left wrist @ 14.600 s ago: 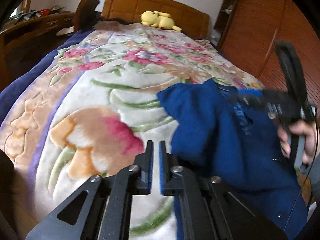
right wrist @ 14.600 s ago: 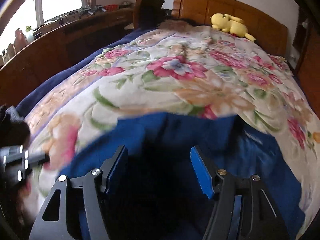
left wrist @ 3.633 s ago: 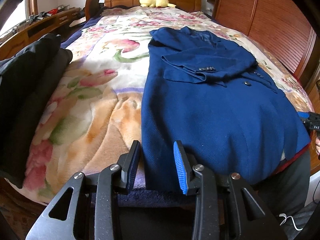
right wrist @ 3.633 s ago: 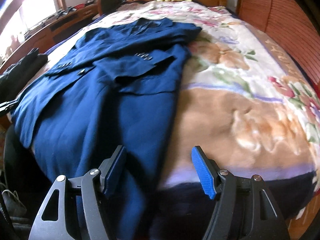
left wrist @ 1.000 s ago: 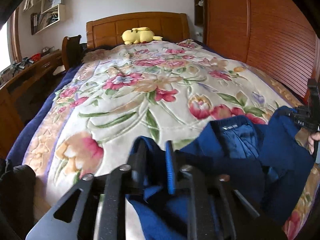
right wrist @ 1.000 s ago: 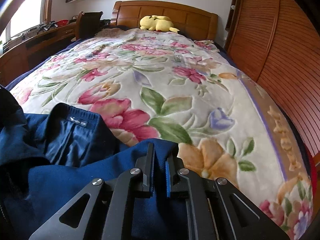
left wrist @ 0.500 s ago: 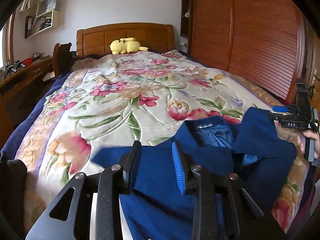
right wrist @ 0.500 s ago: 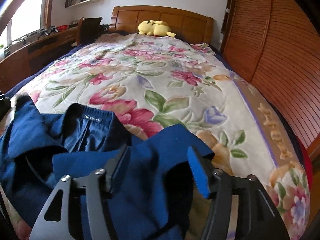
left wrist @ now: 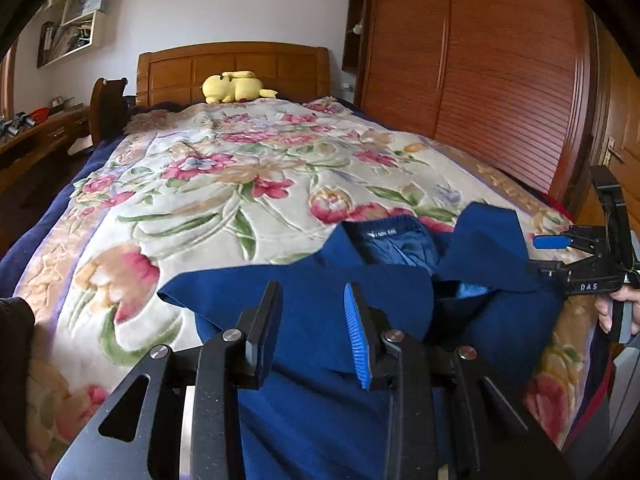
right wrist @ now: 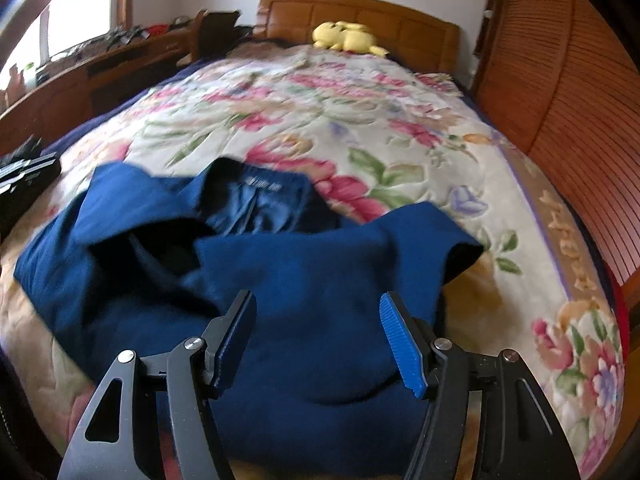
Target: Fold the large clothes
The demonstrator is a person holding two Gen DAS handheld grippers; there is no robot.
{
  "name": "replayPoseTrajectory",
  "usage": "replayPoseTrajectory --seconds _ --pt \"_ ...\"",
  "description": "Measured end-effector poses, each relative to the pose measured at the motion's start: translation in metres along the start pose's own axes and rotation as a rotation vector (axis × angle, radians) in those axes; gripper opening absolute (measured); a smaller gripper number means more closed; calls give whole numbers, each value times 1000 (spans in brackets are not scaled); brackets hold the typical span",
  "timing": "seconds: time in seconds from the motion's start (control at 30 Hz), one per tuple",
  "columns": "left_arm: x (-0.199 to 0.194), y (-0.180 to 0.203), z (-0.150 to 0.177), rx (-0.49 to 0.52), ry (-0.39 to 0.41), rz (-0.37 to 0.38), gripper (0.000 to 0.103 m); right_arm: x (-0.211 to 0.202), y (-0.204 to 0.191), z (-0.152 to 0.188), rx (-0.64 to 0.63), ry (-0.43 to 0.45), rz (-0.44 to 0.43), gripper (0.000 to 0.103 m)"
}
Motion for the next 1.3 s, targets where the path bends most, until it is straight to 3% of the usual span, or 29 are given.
replayPoseTrajectory --seconds 0.2,0.43,0.53,0.6,0.63,0.67,0.93,1.1,1.3 --pt "4 16 15 25 -35 30 33 1 -11 22 -91 -117 -37 66" --pt "3 22 16 40 -35 34 33 4 21 29 -101 -188 9 66" --pt "3 20 16 37 -34 32 33 11 26 29 -219 -189 100 66" --pt "3 18 16 35 -34 29 33 17 26 24 -243 -199 94 45" --pt "3 18 16 33 -34 29 33 19 26 19 -254 -202 97 21" --pt "3 16 17 30 -33 28 33 21 27 11 -277 -195 109 8" --pt "4 10 18 9 -40 30 33 52 30 -67 -360 -102 172 3" --pt "3 6 17 -19 -36 39 33 79 9 -117 -420 -45 173 3" --pt "1 1 18 -17 -36 36 33 118 -24 -143 -457 -18 151 3"
Point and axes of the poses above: each gripper's, at about its wrist camera, not at the fingertips, and x roughly the way its jaws point, y to its right, z to its underside, the point moved 9 cm from there along x, roughly the way its jaws point, and after that the axes turned 13 degrees about y, right-handed, at the moved point
